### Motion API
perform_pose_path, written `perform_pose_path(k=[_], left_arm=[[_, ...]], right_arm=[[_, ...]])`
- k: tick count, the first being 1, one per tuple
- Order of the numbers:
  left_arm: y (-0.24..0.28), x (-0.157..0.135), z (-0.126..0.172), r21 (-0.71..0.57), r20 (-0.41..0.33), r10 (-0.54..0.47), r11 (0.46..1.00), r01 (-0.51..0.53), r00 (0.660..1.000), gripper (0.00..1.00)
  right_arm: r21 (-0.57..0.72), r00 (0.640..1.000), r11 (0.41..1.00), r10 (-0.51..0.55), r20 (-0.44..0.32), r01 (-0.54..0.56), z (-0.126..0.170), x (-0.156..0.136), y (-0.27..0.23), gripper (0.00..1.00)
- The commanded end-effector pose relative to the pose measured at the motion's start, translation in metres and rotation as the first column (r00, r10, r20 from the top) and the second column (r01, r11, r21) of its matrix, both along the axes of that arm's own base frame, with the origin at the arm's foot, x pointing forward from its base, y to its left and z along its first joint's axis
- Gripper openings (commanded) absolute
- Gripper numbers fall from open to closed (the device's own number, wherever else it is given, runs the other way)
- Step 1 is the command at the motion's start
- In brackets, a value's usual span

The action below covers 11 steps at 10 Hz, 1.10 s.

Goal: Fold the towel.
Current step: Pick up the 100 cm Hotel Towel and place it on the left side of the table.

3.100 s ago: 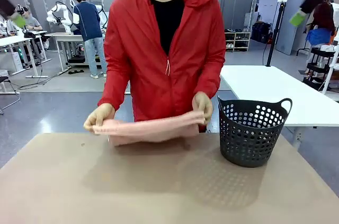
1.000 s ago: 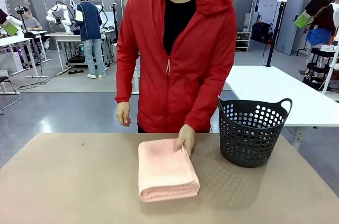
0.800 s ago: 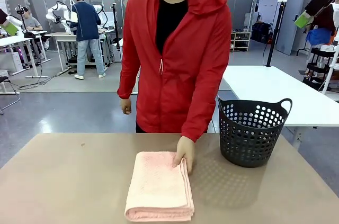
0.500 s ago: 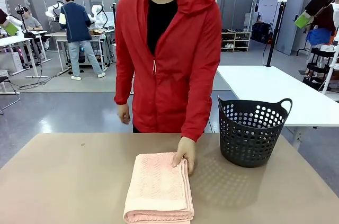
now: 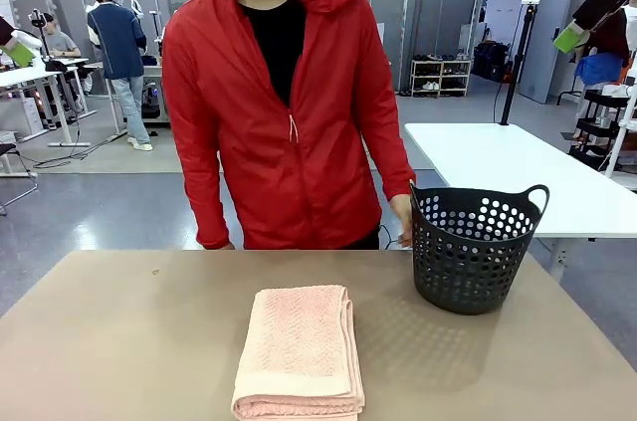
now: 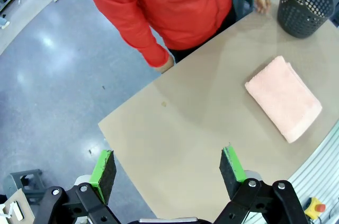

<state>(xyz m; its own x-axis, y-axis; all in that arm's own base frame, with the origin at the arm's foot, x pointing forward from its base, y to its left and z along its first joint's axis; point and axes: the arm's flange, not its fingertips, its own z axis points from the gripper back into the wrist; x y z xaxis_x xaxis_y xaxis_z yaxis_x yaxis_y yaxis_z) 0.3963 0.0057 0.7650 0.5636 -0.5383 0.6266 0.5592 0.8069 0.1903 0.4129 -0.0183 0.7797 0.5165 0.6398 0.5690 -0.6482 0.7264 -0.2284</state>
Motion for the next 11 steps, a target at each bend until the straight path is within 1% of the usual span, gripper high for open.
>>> perform_pose_path(k=[1, 9, 10, 11], left_arm=[[0.001, 0.001, 0.004, 0.016, -0.008, 0.005, 1.0, -0.005, 1.0, 1.0], [0.001, 0.001, 0.004, 0.016, -0.008, 0.005, 1.0, -0.005, 1.0, 1.0], [0.0, 0.0, 0.0, 0.0, 0.0, 0.0, 1.0, 0.0, 1.0, 1.0], [-0.005, 0.012, -0.021, -0.031, -0.054, 0.035, 0.999, -0.036, 0.998, 1.0]], right_arm=[[-0.007, 1.0, 1.0, 0.004, -0.005, -0.004, 0.001, 0.0, -0.002, 1.0], [-0.007, 1.0, 1.0, 0.004, -0.005, -0.004, 0.001, 0.0, -0.002, 1.0], [-0.007, 1.0, 1.0, 0.004, -0.005, -0.004, 0.001, 0.0, -0.002, 1.0], [-0.007, 1.0, 1.0, 0.004, -0.005, -0.004, 0.001, 0.0, -0.002, 1.0]])
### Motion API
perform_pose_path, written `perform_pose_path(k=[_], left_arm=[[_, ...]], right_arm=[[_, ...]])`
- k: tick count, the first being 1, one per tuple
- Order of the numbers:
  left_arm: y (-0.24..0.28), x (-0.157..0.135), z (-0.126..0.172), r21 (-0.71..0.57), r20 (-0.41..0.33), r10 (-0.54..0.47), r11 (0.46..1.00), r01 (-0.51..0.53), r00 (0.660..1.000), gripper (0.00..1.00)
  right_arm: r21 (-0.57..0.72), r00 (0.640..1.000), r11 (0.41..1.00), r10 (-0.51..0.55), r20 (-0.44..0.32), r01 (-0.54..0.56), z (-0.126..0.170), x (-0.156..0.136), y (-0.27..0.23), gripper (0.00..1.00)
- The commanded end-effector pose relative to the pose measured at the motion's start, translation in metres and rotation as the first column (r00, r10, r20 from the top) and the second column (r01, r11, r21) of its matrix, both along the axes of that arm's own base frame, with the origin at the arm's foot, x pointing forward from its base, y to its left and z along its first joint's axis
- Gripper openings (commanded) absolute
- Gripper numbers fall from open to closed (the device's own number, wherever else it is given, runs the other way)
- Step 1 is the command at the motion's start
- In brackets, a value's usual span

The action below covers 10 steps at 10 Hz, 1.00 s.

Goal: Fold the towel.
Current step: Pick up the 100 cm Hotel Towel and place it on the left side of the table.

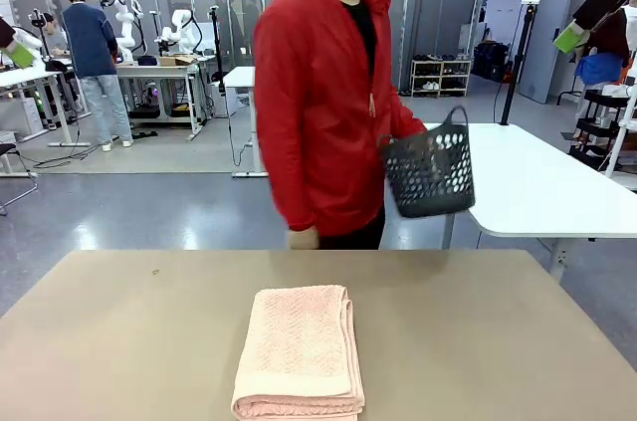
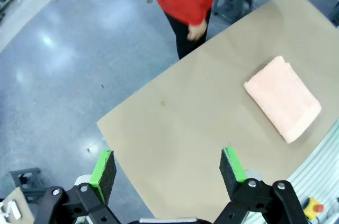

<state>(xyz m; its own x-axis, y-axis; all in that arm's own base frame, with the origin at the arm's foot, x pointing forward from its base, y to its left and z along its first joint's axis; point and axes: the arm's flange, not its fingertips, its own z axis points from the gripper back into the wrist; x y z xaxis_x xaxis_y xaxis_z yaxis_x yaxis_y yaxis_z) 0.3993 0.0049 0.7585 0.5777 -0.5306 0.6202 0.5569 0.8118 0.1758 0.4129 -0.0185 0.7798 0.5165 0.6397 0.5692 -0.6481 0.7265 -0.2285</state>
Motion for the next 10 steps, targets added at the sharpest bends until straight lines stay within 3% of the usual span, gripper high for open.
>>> perform_pose_path(k=[1, 2, 4, 6, 10], left_arm=[[-0.003, 0.022, -0.044, -0.089, -0.063, 0.016, 0.996, -0.022, 0.998, 1.0], [-0.003, 0.034, -0.082, -0.145, -0.119, 0.04, 0.988, -0.057, 0.992, 1.0], [0.009, 0.035, -0.141, -0.321, -0.223, -0.02, 0.945, -0.055, 0.975, 1.0], [0.01, 0.027, -0.194, -0.37, -0.286, -0.022, 0.925, -0.09, 0.958, 1.0], [-0.034, 0.042, -0.296, -0.527, -0.465, -0.123, 0.834, -0.163, 0.876, 1.0]], right_arm=[[-0.007, 1.0, 1.0, 0.004, -0.005, -0.004, 0.0, 0.0, -0.001, 1.0], [-0.007, 1.0, 1.0, 0.004, -0.005, -0.004, 0.0, 0.0, -0.001, 1.0], [-0.007, 1.0, 1.0, 0.004, -0.005, -0.004, 0.0, 0.0, -0.001, 1.0], [-0.007, 1.0, 1.0, 0.004, -0.005, -0.004, 0.0, 0.0, -0.001, 1.0], [-0.007, 1.0, 1.0, 0.004, -0.005, -0.004, 0.0, 0.0, -0.001, 1.0]])
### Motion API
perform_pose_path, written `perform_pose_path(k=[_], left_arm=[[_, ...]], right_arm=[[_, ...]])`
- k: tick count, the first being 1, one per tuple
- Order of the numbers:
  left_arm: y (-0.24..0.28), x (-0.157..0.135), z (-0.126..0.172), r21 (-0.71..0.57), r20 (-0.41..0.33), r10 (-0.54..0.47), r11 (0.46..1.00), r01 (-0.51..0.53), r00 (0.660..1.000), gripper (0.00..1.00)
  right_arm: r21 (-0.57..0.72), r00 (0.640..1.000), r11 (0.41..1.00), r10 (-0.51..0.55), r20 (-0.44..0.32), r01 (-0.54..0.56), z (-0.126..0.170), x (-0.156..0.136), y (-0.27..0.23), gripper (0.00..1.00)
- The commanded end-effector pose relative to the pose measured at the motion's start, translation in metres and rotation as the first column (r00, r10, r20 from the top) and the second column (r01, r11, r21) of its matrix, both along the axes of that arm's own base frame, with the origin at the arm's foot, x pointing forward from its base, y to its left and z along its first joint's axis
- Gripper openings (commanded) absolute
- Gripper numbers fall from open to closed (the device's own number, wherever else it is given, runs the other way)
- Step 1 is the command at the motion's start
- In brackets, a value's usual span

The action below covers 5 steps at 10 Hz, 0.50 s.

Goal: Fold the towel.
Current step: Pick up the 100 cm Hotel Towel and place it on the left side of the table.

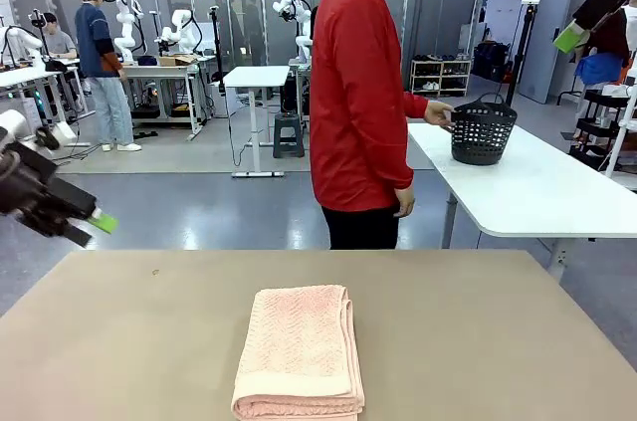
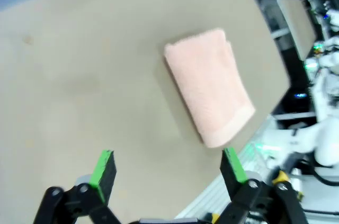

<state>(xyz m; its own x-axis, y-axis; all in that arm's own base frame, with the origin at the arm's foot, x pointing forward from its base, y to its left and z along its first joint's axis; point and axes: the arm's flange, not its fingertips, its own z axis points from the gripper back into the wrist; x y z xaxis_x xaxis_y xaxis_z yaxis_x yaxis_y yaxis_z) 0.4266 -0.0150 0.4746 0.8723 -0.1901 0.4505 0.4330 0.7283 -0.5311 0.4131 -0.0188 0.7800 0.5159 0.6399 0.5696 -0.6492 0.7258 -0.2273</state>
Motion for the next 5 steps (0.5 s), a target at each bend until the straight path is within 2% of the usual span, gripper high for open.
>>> perform_pose_path(k=[1, 3, 5], left_arm=[[-0.031, 0.019, -0.033, -0.071, -0.028, 0.007, 0.997, -0.009, 1.0, 1.0], [-0.065, 0.023, -0.082, -0.161, -0.089, -0.006, 0.987, -0.009, 0.996, 1.0], [-0.092, 0.026, -0.114, -0.188, -0.152, 0.005, 0.982, -0.034, 0.988, 1.0]], right_arm=[[-0.008, 1.0, 1.0, 0.002, -0.004, -0.002, 0.0, -0.001, -0.001, 1.0], [-0.008, 1.0, 1.0, 0.002, -0.004, -0.002, 0.0, -0.001, -0.001, 1.0], [-0.008, 1.0, 1.0, 0.002, -0.004, -0.002, 0.0, -0.001, -0.001, 1.0]])
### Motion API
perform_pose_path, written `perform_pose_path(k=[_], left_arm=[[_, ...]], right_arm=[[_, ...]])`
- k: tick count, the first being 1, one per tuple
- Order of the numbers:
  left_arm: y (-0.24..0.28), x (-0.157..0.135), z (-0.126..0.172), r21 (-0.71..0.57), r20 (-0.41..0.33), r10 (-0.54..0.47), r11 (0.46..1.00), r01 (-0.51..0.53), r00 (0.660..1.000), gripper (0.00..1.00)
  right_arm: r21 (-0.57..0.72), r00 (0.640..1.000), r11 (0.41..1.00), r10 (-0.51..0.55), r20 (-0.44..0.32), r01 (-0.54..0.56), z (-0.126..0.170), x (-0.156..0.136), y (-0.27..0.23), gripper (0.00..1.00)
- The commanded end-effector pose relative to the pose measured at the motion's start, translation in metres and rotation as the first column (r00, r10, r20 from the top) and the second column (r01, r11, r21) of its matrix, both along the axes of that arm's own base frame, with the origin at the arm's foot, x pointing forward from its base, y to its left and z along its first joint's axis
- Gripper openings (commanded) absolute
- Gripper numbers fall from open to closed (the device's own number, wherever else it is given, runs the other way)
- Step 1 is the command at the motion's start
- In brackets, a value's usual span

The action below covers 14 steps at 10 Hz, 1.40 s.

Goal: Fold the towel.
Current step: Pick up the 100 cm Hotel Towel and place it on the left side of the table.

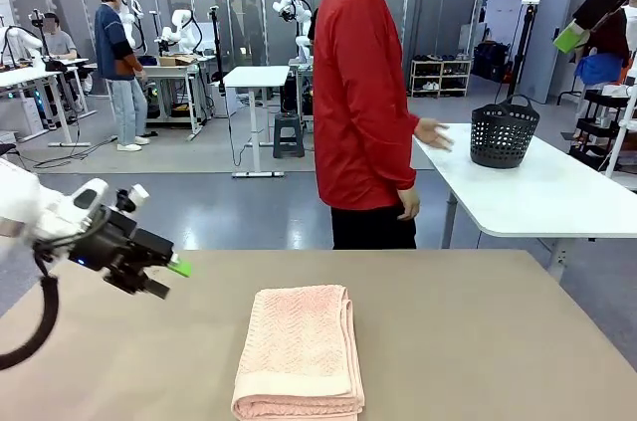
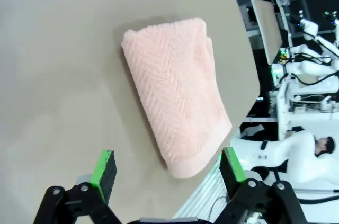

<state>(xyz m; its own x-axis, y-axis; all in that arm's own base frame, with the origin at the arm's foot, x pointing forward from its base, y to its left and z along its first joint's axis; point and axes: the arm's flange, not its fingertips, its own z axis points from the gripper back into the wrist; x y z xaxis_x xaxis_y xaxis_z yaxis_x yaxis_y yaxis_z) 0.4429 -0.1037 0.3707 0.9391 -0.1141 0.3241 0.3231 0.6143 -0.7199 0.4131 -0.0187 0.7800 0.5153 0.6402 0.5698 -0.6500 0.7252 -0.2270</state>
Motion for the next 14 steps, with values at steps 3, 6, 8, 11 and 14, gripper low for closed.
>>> perform_pose_path(k=[3, 6, 8, 11, 14], left_arm=[[-0.015, 0.01, -0.039, 0.019, -0.038, 0.013, 1.0, -0.013, 0.999, 1.0], [-0.017, 0.0, -0.03, -0.02, -0.061, 0.001, 1.0, -0.003, 0.998, 1.0], [-0.017, 0.0, -0.03, -0.02, -0.061, 0.001, 1.0, -0.003, 0.998, 1.0], [-0.02, 0.0, -0.043, -0.052, -0.057, -0.012, 0.999, 0.009, 0.998, 1.0], [-0.03, -0.008, -0.059, -0.126, -0.105, 0.017, 0.992, -0.03, 0.994, 1.0]], right_arm=[[-0.008, 1.0, 1.0, 0.001, -0.004, -0.001, 0.0, -0.001, -0.001, 1.0], [-0.008, 1.0, 1.0, 0.001, -0.004, -0.001, 0.0, -0.001, -0.001, 1.0], [-0.008, 1.0, 1.0, 0.001, -0.004, -0.001, 0.0, -0.001, -0.001, 1.0], [-0.008, 1.0, 1.0, 0.001, -0.004, -0.001, 0.0, -0.001, -0.001, 1.0], [-0.008, 1.0, 1.0, 0.001, -0.004, -0.001, 0.0, -0.001, -0.001, 1.0]])
